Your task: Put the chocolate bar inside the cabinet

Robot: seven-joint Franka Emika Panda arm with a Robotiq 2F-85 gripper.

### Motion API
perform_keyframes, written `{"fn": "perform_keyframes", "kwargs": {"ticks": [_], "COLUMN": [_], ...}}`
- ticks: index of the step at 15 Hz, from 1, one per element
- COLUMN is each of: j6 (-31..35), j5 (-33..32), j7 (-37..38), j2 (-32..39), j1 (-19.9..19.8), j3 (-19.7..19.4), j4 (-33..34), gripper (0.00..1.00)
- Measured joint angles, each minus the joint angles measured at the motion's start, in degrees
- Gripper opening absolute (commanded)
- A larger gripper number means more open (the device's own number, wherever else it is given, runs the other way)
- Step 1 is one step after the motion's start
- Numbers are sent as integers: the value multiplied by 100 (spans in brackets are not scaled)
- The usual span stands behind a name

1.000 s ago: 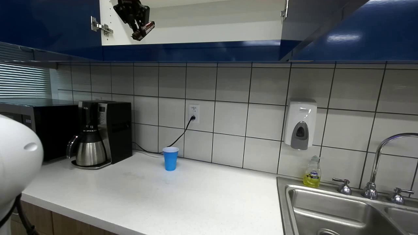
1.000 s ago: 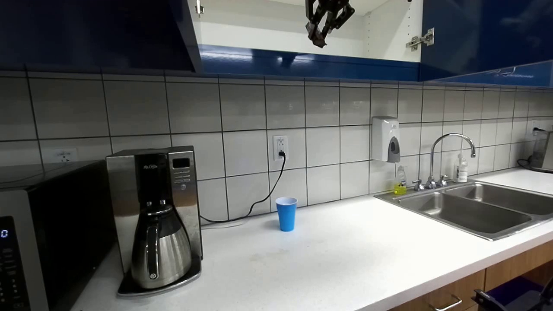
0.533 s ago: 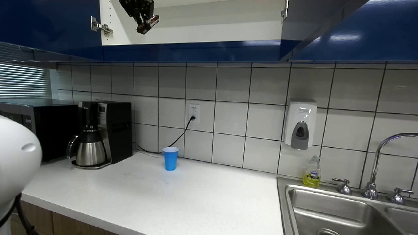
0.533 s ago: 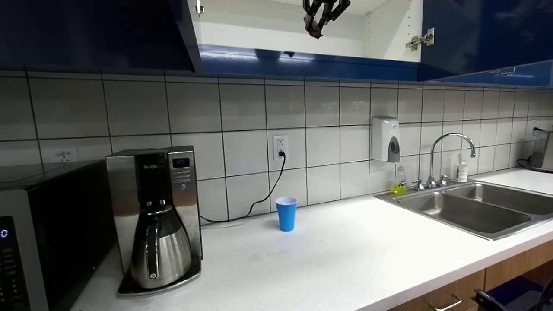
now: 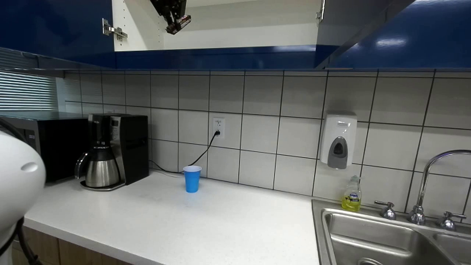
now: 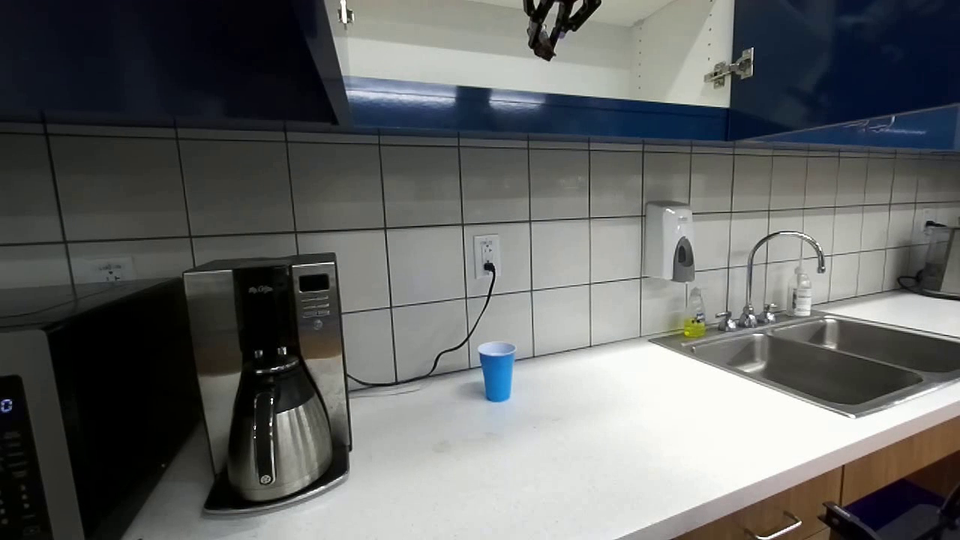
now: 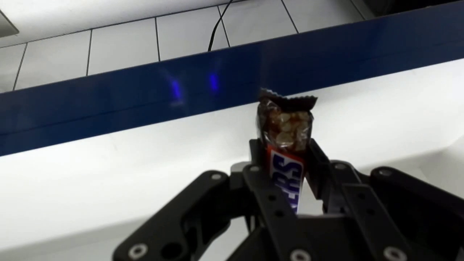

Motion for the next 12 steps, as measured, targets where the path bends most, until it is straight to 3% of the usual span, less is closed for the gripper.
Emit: {"fn": "perform_keyframes", "kwargs": {"ticks": [12], "j6": [-522], "j5": [-172], "j7": [146], "j2": [1437], "j1": [-14], "j3": [-114], "j4": [1547], "gripper": [8]}}
